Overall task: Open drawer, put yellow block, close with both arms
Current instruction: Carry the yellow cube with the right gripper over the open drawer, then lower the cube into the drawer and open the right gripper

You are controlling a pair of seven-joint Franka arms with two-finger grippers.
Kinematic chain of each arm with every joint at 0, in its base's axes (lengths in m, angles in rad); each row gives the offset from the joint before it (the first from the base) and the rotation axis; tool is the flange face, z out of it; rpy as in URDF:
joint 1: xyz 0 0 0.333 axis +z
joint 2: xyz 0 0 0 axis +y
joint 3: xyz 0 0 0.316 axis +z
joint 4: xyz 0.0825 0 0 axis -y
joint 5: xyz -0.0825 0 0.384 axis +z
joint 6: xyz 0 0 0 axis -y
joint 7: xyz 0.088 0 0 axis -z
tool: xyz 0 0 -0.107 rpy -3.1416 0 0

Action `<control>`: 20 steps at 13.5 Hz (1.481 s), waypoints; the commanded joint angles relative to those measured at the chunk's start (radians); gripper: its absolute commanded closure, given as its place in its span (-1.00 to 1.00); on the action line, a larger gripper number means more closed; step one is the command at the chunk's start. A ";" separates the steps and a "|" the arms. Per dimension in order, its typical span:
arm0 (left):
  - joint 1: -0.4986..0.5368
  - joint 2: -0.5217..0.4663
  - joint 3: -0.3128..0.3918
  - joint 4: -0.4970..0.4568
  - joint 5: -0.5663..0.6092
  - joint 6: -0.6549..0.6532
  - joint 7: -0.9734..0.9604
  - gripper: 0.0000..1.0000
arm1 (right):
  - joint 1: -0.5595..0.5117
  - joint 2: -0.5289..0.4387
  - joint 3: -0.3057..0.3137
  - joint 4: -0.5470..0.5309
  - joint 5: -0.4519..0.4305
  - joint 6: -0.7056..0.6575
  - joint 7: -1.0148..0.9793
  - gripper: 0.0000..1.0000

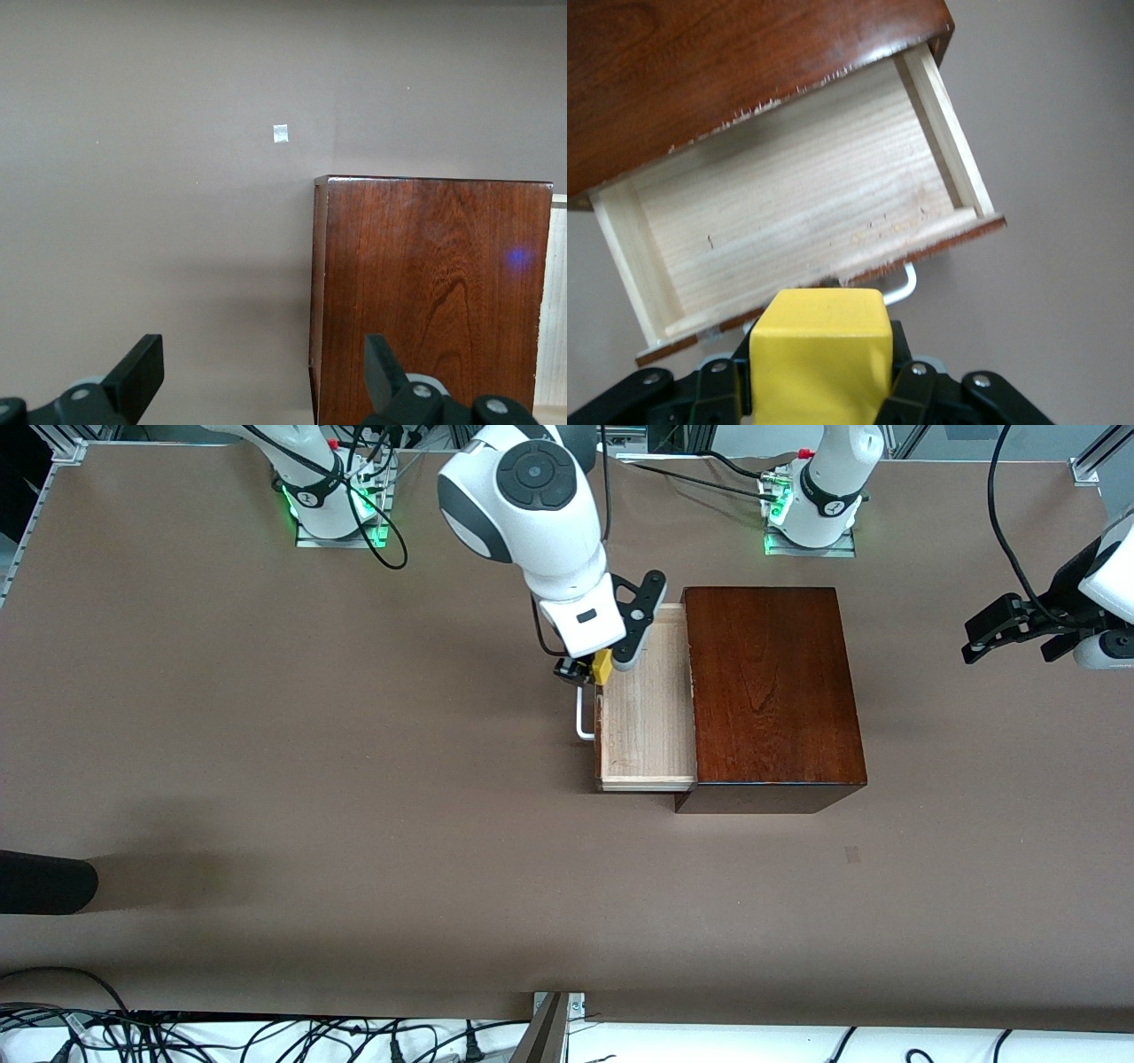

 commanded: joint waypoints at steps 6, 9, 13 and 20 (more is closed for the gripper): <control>0.009 0.015 -0.004 0.030 -0.023 -0.007 0.022 -1.00 | 0.062 0.132 -0.009 0.072 -0.094 0.125 0.010 1.00; 0.011 0.015 -0.004 0.030 -0.023 -0.009 0.022 -1.00 | 0.070 0.159 -0.009 0.072 -0.108 0.162 0.008 1.00; 0.011 0.016 -0.004 0.030 -0.023 -0.007 0.022 -1.00 | 0.083 0.216 -0.008 0.071 -0.108 0.209 0.010 1.00; 0.011 0.021 -0.003 0.029 -0.025 -0.009 0.022 -1.00 | 0.103 0.267 -0.009 0.071 -0.109 0.260 0.011 1.00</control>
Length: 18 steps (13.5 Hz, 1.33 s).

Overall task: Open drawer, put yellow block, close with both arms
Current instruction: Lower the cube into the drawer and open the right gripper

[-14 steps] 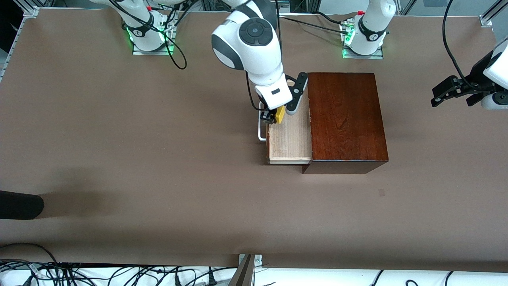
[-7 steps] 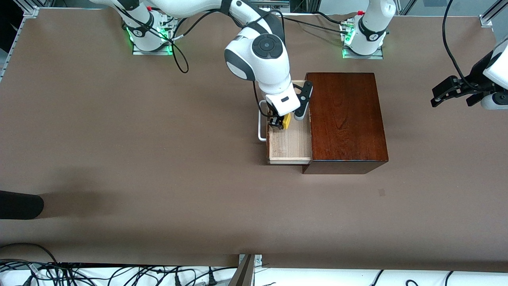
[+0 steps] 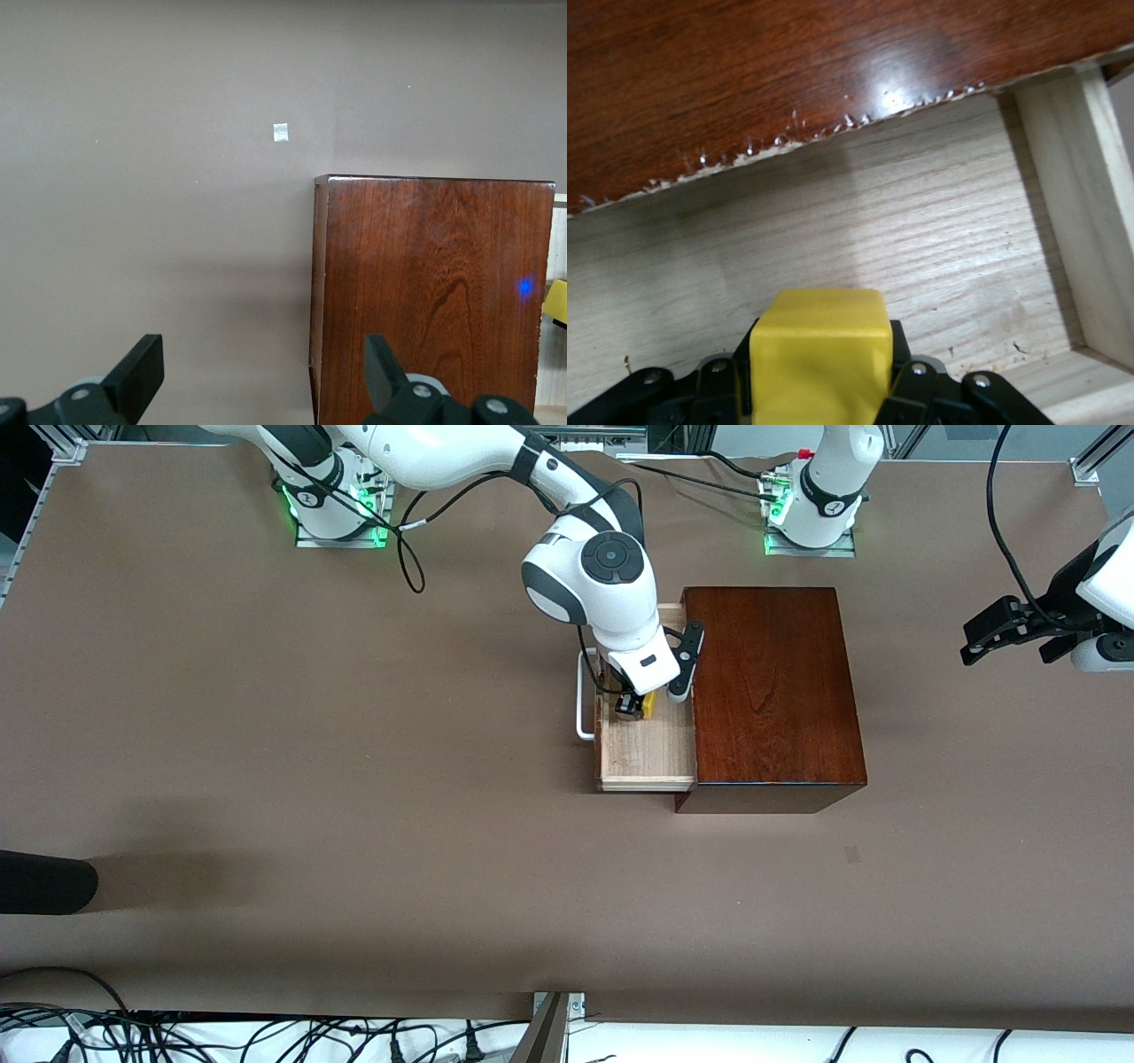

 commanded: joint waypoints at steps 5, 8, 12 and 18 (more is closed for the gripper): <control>0.011 0.016 -0.003 0.030 -0.025 -0.009 0.022 -1.00 | 0.014 0.021 -0.009 0.035 -0.018 -0.005 0.011 0.86; 0.011 0.016 -0.003 0.030 -0.023 -0.009 0.022 -1.00 | 0.014 0.027 -0.009 0.035 -0.018 -0.003 0.010 0.86; 0.011 0.016 -0.003 0.030 -0.022 -0.009 0.020 -1.00 | 0.014 0.046 -0.009 0.035 -0.026 0.015 0.010 0.78; 0.011 0.018 -0.004 0.043 -0.023 -0.009 0.014 -1.00 | 0.014 0.044 -0.011 0.036 -0.030 0.011 0.010 0.17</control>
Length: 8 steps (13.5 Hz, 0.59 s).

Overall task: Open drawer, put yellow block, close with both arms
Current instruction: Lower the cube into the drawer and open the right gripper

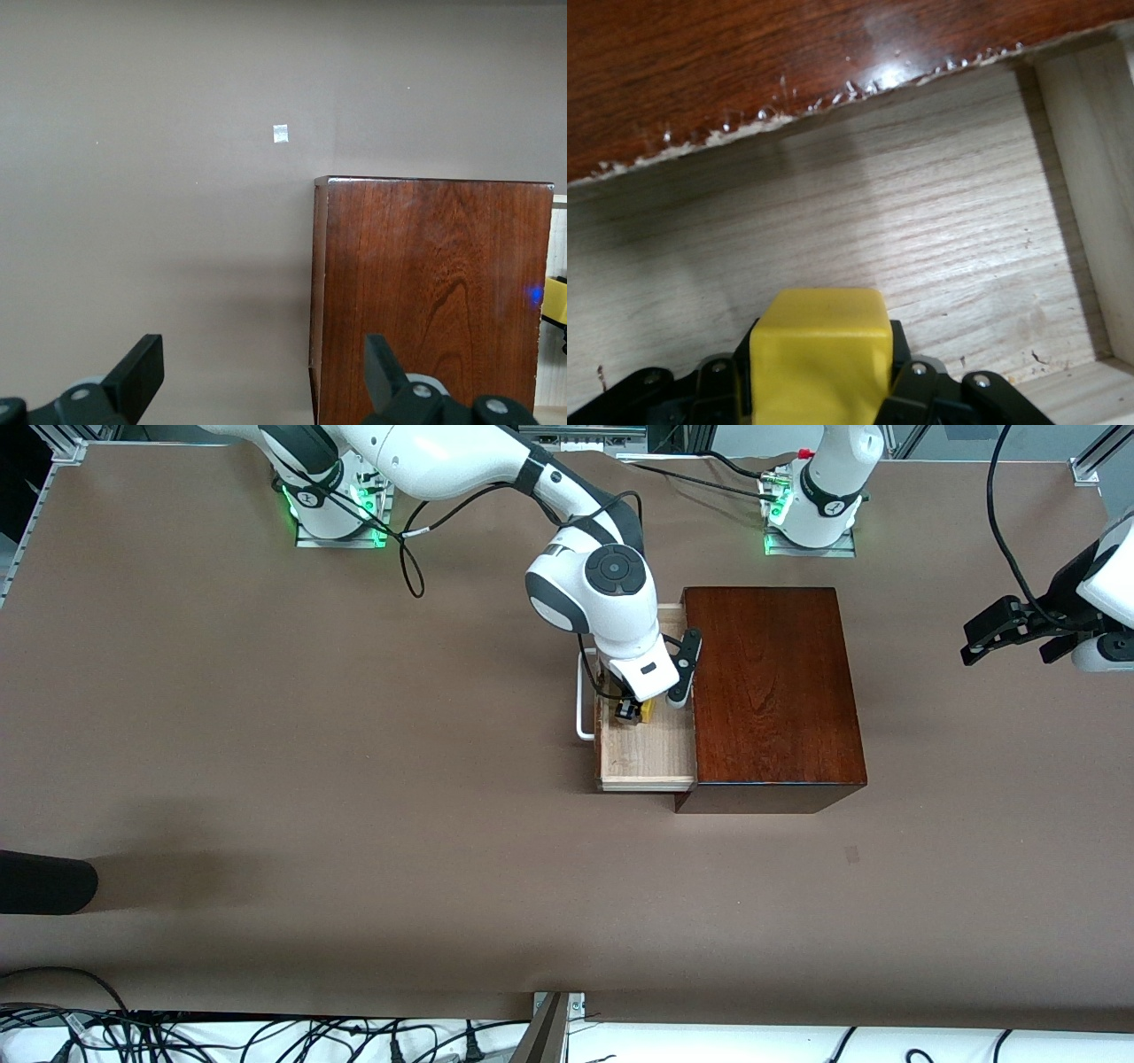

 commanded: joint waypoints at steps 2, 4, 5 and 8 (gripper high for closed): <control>0.011 0.023 -0.004 0.038 -0.022 -0.011 0.011 -1.00 | 0.011 0.009 -0.011 0.032 -0.020 -0.010 0.010 -0.47; 0.012 0.025 0.003 0.040 -0.025 -0.011 0.014 -1.00 | 0.011 0.006 -0.011 0.035 -0.019 -0.016 0.013 -1.00; 0.012 0.025 0.005 0.040 -0.025 -0.011 0.014 -1.00 | 0.011 0.007 -0.014 0.036 -0.018 -0.026 0.020 -1.00; 0.014 0.025 0.007 0.041 -0.026 -0.011 0.012 -1.00 | 0.011 -0.011 -0.011 0.046 -0.015 -0.099 0.020 -1.00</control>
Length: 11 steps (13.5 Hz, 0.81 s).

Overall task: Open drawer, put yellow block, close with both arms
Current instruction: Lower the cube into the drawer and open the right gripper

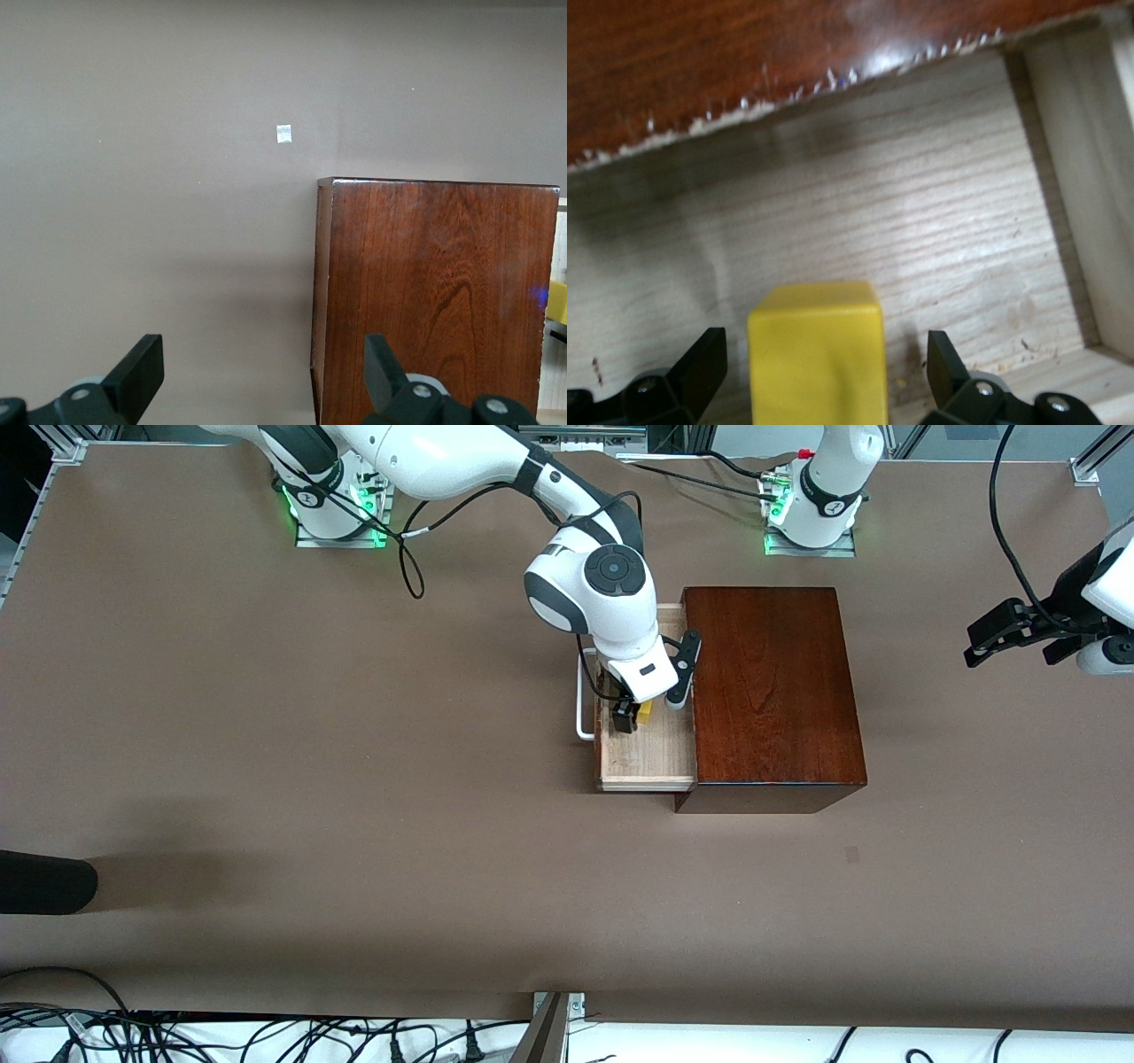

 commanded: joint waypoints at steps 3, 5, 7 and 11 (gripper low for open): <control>0.016 0.019 -0.001 0.039 -0.028 -0.009 0.014 -1.00 | 0.000 -0.017 0.003 0.115 -0.007 -0.169 0.015 -1.00; 0.017 0.020 -0.001 0.039 -0.051 -0.009 0.016 -1.00 | -0.011 -0.037 0.003 0.161 -0.004 -0.251 0.013 -1.00; 0.017 0.020 -0.001 0.039 -0.051 -0.009 0.022 -1.00 | -0.051 -0.086 0.005 0.161 0.022 -0.321 0.010 -1.00; 0.005 0.026 -0.012 0.038 -0.048 -0.015 0.020 -1.00 | -0.167 -0.180 -0.001 0.158 0.056 -0.429 0.013 -1.00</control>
